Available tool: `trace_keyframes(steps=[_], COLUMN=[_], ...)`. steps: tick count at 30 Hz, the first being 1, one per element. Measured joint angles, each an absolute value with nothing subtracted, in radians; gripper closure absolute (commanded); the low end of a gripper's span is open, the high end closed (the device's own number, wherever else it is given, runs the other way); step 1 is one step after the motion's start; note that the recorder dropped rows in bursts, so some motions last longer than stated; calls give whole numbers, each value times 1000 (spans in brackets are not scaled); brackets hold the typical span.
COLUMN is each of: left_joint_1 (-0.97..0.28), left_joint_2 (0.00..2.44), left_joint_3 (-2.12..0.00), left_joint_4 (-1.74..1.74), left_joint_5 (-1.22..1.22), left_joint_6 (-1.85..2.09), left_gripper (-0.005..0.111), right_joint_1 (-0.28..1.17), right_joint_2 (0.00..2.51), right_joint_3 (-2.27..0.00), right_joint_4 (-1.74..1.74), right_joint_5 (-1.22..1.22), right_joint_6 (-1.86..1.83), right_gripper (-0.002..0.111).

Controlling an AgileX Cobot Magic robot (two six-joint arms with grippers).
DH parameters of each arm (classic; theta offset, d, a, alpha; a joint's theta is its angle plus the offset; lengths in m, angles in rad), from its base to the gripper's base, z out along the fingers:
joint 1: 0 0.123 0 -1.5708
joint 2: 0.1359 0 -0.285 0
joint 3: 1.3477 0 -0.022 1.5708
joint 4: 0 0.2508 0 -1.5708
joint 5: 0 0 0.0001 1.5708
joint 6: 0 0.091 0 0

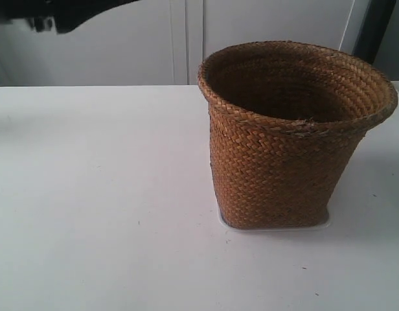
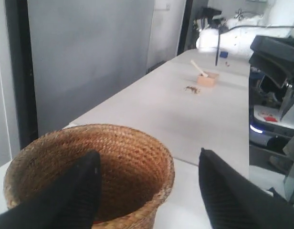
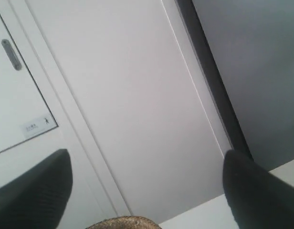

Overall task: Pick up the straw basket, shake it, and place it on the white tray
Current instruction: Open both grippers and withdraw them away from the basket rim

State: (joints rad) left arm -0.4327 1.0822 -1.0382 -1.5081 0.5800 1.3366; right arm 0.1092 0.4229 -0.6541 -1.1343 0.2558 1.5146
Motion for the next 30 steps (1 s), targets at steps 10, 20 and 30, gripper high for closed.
trace_keyframes(steps=[10, 20, 30], left_joint_1=[-433, -433, -442], left_joint_2=[878, 829, 831], left_joint_3=[-719, -576, -564], left_joint_4=[-1707, -1620, -1507], left_joint_5=[668, 828, 934], left_joint_6=[1616, 1526, 1959], left_gripper=[44, 44, 44], right_joint_1=[103, 101, 101], right_joint_2=[24, 3, 3], right_joint_3=[-526, -526, -526], right_joint_4=[-1105, -1106, -1106], right_joint_5=[260, 259, 260], right_joint_6=[1506, 1506, 1506], right_gripper=[28, 28, 28])
